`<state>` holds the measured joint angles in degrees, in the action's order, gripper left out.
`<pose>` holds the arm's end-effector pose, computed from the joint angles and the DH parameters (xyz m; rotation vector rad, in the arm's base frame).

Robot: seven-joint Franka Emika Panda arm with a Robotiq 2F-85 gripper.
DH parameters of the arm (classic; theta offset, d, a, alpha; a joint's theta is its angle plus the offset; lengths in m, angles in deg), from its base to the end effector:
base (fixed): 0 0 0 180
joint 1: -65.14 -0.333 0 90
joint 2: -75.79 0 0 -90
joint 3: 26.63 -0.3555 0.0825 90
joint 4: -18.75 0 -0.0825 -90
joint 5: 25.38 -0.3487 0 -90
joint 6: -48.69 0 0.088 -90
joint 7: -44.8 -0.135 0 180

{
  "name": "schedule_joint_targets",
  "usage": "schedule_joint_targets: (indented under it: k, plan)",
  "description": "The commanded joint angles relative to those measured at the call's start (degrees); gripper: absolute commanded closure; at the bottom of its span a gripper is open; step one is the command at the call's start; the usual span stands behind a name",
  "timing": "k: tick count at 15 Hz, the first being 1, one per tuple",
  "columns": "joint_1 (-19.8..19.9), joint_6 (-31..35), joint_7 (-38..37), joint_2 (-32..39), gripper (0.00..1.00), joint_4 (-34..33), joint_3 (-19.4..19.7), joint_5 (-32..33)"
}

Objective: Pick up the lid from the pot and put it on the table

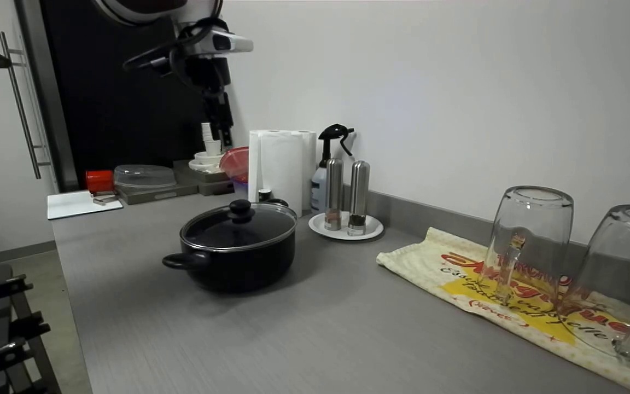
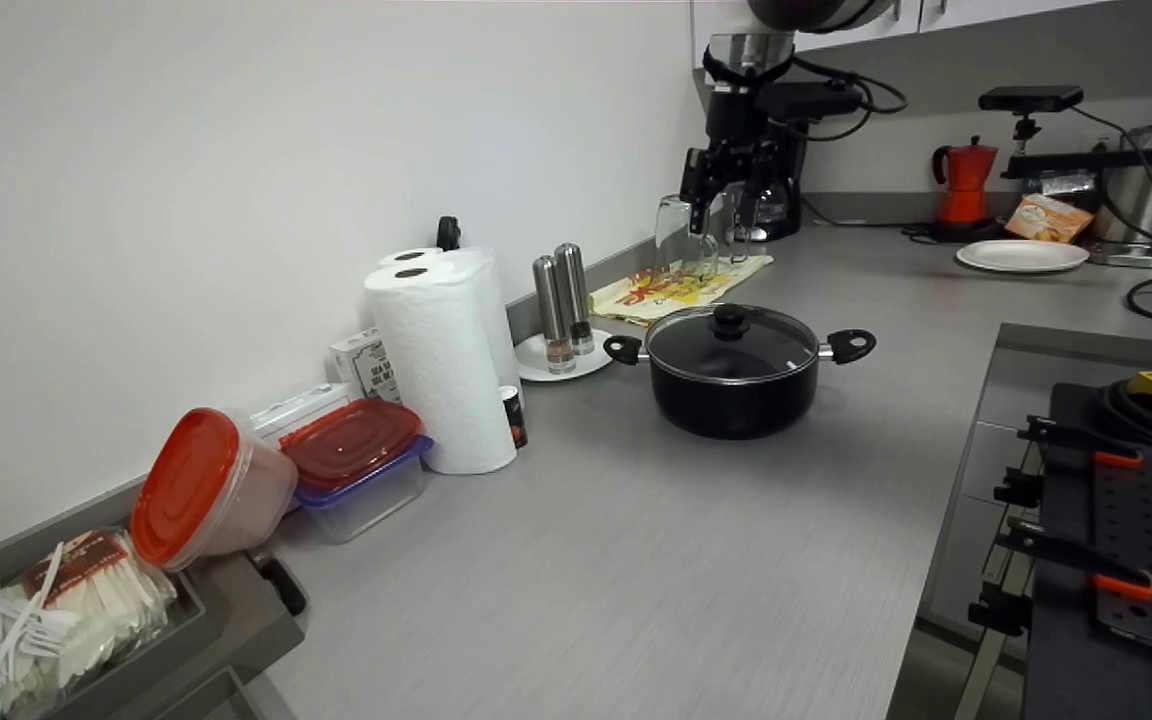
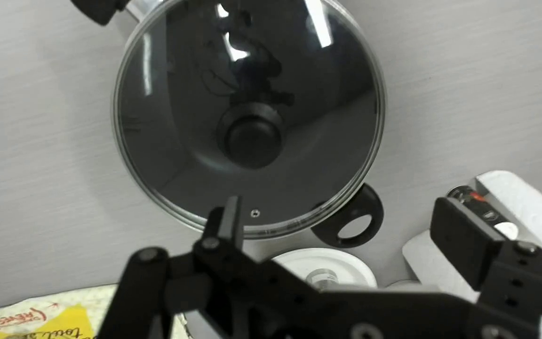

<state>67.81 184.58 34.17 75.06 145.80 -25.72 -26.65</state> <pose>0.5160 -0.0316 0.4310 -3.0771 0.4064 -0.2577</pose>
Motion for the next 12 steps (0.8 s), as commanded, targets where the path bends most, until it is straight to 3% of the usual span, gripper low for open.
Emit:
schedule_joint_targets:
  k: [1, 7, 12]
  plan:
    - [0.44, -0.41, -4.36, 8.77, 0.0, -8.65, 1.44, 3.99]
    - [0.32, -1.79, -7.65, 16.42, 0.0, -13.22, 5.06, 5.43]
    - [0.35, -5.34, -6.58, 19.26, 0.0, -13.65, 5.12, 2.63]
